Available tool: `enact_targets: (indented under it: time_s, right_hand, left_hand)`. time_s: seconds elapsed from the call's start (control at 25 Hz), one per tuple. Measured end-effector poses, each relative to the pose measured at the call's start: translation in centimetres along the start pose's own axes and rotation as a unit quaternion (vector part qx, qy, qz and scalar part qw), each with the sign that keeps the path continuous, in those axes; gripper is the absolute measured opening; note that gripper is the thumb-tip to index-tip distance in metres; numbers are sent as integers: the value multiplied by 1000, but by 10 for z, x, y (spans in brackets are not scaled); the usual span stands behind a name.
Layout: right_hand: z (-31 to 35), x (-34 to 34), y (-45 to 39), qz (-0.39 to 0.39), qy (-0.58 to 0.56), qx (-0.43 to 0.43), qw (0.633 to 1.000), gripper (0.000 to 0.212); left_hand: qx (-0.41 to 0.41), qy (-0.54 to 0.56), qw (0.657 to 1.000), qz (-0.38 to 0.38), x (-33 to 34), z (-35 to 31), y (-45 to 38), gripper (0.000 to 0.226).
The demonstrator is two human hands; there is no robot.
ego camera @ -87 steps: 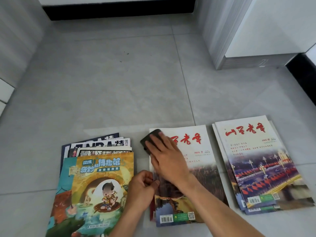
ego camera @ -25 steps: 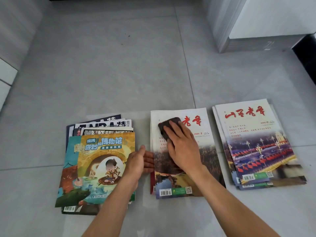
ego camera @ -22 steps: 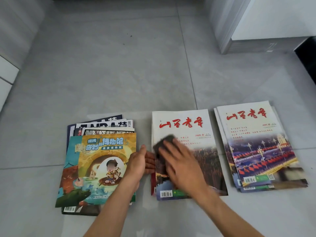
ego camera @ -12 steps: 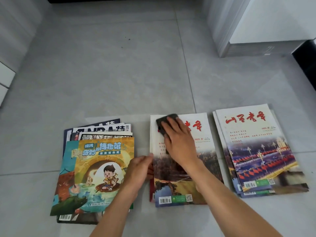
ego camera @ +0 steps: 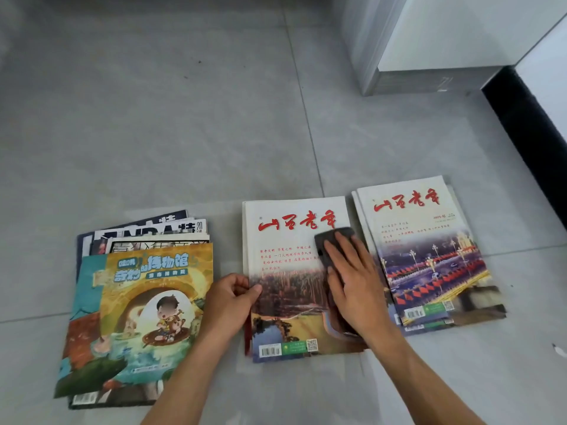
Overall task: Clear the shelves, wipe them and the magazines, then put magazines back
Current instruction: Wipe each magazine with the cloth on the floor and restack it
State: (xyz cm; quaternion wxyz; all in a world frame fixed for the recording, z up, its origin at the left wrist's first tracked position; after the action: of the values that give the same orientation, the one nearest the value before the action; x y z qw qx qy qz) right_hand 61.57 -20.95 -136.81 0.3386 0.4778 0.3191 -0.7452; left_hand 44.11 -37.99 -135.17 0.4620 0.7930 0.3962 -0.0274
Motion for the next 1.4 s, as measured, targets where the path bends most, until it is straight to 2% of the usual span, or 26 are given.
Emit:
enact_targets:
  time_s: [0.16, 0.28, 0.4, 0.44, 0.52, 0.56, 0.6, 0.64, 0.76, 0.8, 0.88, 0.96, 1.04, 1.08, 1.12, 1.16, 1.2, 1.24, 1.28, 1.32, 1.4]
  right_hand:
    - [69, 9, 108, 30, -1, -40, 999, 45]
    - [126, 35, 87, 56, -25, -87, 994, 55]
    - [101, 26, 68, 86, 3, -159, 984, 54]
    - [78, 17, 72, 79, 12, -136, 988, 53]
    - [42, -1, 83, 41, 28, -11, 999, 51]
    - [39, 0, 85, 34, 35, 40, 998, 51]
    - [48, 8, 86, 33, 48, 54, 997, 51]
    - [66, 17, 84, 33, 49, 33, 998, 51]
    - [112, 35, 70, 54, 13, -127, 990, 61]
    - [109, 33, 60, 66, 5, -163, 984, 60]
    - [87, 26, 36, 68, 1, -181, 981, 53]
    - [55, 21, 3, 47, 5, -114, 992, 48]
    - [34, 16, -39, -1, 0, 22, 1000, 46]
    - [36, 18, -58, -14, -8, 64, 998, 47]
    - [49, 25, -74, -7, -19, 62, 998, 48]
    - [66, 34, -85, 15, -29, 6, 999, 50]
    - [84, 41, -88, 47, -35, -85, 995, 51]
    - [96, 47, -87, 78, -40, -175, 981, 52]
    - [97, 47, -86, 97, -46, -225, 968, 52]
    - [88, 45, -84, 93, -56, -226, 968, 52]
    - [63, 33, -72, 64, -55, -116, 990, 53]
  left_hand:
    - [1, 3, 1000, 5, 0, -1, 1, 11]
    - [0, 26, 1000, 13, 0, -1, 0, 10]
    - [-12, 35, 999, 27, -6, -4, 4, 7]
    - [-17, 37, 999, 34, -7, -4, 4, 7]
    - [-25, 33, 998, 40, -5, -2, 5, 8]
    - [-27, 30, 999, 36, -4, -2, 4, 8]
    - [-29, 27, 999, 34, -2, -1, 3, 8]
    - [-30, 27, 999, 34, -1, -1, 3, 8]
    - [-21, 29, 999, 30, 1, -2, 4, 9]
    - [-18, 34, 999, 28, 1, -1, 4, 8]
    - [-18, 57, 998, 36, -1, 0, 4, 7]
    - [-12, 63, 997, 41, 0, 2, 5, 8]
    - [1, 50, 998, 42, 3, 1, 7, 10]
    - [8, 37, 999, 37, 5, 0, 8, 10]
    - [16, 28, 999, 27, 6, 1, 8, 11]
    - [20, 24, 999, 20, 6, 1, 8, 11]
    - [23, 25, 999, 17, 6, 2, 7, 12]
    - [24, 26, 999, 14, 6, 3, 7, 12]
    - [27, 30, 999, 13, 6, 3, 8, 12]
    - [28, 37, 999, 14, 5, 3, 9, 12]
    - [30, 96, 994, 33, 4, -1, 16, 12]
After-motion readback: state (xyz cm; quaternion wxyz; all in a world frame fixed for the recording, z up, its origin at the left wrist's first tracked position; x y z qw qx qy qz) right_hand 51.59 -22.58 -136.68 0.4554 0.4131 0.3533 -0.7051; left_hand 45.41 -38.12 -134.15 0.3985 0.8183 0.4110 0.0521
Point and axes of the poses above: each hand's wrist, its own y-axis away from the middle knuckle, its own x-axis out of the palm, z = x × y, the point moved 2 cm from there along -y, towards the middle knuckle, and after that the axes turned 10 degrees about -x, right-handed, at the moved point
